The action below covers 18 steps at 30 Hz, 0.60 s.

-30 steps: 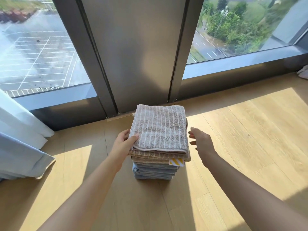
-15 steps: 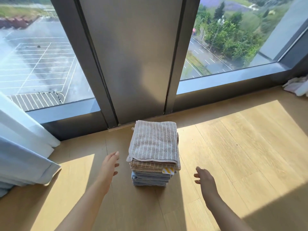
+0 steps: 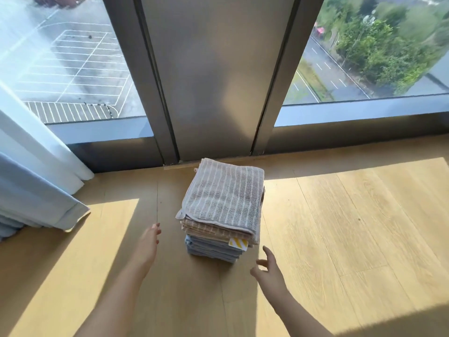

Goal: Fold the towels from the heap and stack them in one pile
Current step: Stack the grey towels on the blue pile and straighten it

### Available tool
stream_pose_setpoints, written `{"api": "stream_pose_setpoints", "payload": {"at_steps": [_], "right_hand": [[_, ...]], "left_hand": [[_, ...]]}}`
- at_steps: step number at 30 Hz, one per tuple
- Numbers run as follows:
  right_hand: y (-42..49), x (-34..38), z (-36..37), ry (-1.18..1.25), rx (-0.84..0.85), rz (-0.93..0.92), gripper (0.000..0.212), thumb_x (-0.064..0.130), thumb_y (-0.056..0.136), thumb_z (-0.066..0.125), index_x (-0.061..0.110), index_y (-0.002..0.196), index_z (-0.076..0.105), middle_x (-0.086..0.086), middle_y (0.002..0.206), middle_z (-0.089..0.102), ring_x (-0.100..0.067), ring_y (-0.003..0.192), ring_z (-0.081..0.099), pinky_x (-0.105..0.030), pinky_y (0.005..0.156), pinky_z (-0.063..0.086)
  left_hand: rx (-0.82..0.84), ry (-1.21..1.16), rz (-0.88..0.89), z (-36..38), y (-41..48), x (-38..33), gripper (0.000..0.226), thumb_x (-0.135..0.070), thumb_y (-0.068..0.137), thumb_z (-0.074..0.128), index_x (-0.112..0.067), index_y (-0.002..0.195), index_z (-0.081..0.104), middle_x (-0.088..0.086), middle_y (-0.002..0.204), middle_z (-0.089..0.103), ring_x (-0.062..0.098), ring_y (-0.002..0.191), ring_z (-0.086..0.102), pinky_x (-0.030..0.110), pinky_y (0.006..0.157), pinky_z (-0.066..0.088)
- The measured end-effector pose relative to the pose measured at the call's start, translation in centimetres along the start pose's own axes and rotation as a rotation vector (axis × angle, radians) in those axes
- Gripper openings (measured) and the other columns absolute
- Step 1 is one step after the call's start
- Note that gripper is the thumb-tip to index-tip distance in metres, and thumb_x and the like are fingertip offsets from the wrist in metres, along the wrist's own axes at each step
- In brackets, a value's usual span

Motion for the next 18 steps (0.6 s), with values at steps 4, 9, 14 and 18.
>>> {"api": "stream_pose_setpoints", "payload": {"at_steps": [4, 9, 14, 18], "right_hand": [[2.3, -1.3, -1.3, -0.093, 0.048, 0.017, 0.067, 0.012, 0.087, 0.053, 0.022, 0.144, 0.020, -0.006, 0.133, 0.044, -0.018, 0.103, 0.043, -0.027, 0.085, 0.033], [6.2, -3.4, 0.2, -0.136, 0.104, -0.050, 0.072, 0.013, 0.086, 0.056, 0.022, 0.146, 0.017, -0.009, 0.140, 0.040, -0.022, 0.117, 0.046, -0.030, 0.093, 0.038], [10.2, -5.2, 2.5, -0.108, 0.194, -0.057, 0.086, 0.029, 0.076, 0.065, 0.023, 0.146, 0.016, -0.007, 0.141, 0.037, -0.023, 0.128, 0.040, -0.032, 0.093, 0.038], [11.9, -5.7, 4.2, -0.090, 0.273, -0.056, 0.068, 0.019, 0.083, 0.061, 0.022, 0.140, 0.025, 0.000, 0.118, 0.046, -0.018, 0.106, 0.049, -0.028, 0.079, 0.046]], "left_hand": [[-0.031, 0.093, -0.047, 2.8, 0.7, 2.4, 0.034, -0.018, 0.099, 0.032, -0.010, 0.128, 0.046, 0.012, 0.129, 0.049, 0.028, 0.119, 0.047, 0.037, 0.099, 0.035], [0.047, 0.188, -0.071, 6.3, 3.4, 5.7, 0.047, -0.007, 0.094, 0.042, -0.010, 0.140, 0.034, 0.014, 0.140, 0.043, 0.030, 0.122, 0.045, 0.037, 0.097, 0.039], [0.130, 0.127, 0.023, 8.9, 5.4, 7.7, 0.053, 0.006, 0.089, 0.044, -0.015, 0.137, 0.036, 0.006, 0.112, 0.055, 0.017, 0.082, 0.049, 0.027, 0.068, 0.040], [0.152, 0.091, 0.086, 9.7, 6.4, 8.6, 0.057, 0.013, 0.086, 0.044, -0.010, 0.137, 0.032, 0.000, 0.108, 0.044, 0.017, 0.093, 0.043, 0.029, 0.077, 0.036]]}}
Point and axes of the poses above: each hand's wrist, its own y-axis towards the middle knuckle, its own z-axis out of the palm, x = y × z, the point moved 1 cm from there along y, towards the middle knuckle
